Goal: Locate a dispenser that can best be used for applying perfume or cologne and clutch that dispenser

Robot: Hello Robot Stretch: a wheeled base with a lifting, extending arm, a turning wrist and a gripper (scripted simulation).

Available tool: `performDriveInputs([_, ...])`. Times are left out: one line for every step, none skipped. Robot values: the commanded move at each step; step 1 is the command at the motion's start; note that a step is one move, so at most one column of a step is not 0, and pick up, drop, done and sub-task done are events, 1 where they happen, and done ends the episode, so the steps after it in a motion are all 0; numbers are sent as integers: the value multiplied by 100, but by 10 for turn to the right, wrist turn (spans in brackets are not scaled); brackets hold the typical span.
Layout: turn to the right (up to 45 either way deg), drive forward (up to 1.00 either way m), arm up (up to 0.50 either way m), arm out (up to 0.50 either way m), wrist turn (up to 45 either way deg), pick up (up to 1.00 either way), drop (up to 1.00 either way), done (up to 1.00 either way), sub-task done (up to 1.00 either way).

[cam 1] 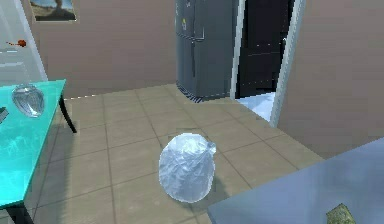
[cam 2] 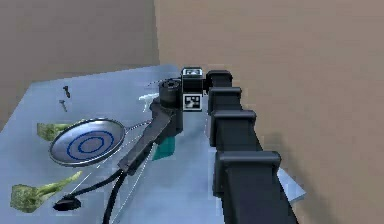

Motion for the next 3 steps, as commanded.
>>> performDriveInputs([0, 0, 0, 0, 450, 0, 0, 0, 0])
performDriveInputs([0, 0, 0, 0, 450, 0, 0, 0, 0])
performDriveInputs([0, 0, 0, 0, 90, 0, 0, 0, 0])
